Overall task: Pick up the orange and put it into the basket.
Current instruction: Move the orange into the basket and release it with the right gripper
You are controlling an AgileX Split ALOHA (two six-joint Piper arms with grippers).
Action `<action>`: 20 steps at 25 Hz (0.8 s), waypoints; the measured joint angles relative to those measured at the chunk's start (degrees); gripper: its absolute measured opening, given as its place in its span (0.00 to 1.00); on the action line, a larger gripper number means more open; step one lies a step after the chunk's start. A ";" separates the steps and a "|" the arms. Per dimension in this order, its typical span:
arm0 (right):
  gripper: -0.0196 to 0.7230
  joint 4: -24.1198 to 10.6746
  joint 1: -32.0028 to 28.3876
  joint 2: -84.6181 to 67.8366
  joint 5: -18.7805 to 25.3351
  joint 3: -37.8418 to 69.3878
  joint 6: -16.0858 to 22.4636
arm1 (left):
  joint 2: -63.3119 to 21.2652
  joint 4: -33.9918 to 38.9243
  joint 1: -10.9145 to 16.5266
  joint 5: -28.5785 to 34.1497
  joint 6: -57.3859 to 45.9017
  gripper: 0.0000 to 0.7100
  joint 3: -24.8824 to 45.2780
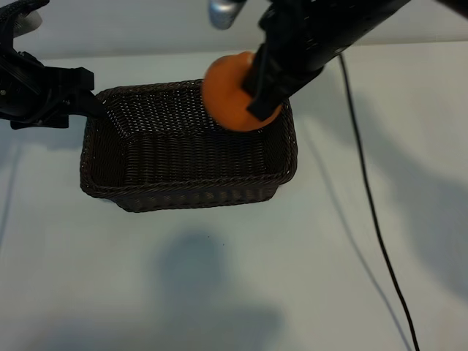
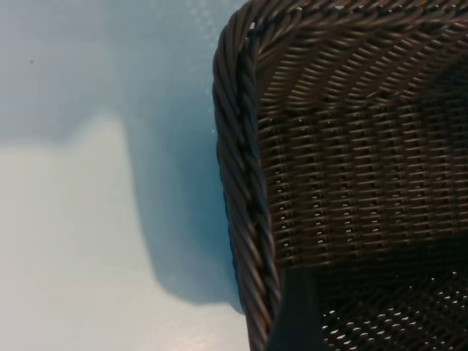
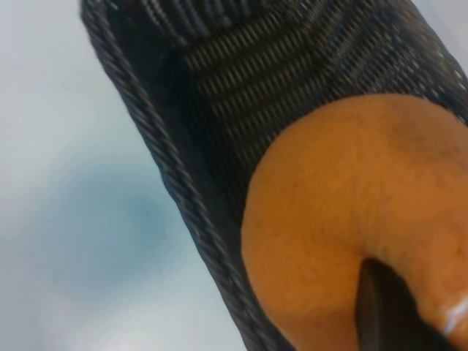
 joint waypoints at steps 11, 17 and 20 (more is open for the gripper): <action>0.12 5.15 1.01 9.41 -6.17 -0.28 -5.95 | 0.00 -2.37 0.00 0.18 1.42 0.83 0.00; 0.12 9.74 1.01 14.99 -7.28 -2.11 -8.81 | 0.00 -2.70 0.00 0.18 1.49 0.83 0.00; 0.12 10.83 1.01 17.23 -7.97 -2.57 -9.92 | 0.00 -2.70 0.00 0.18 1.62 0.83 0.00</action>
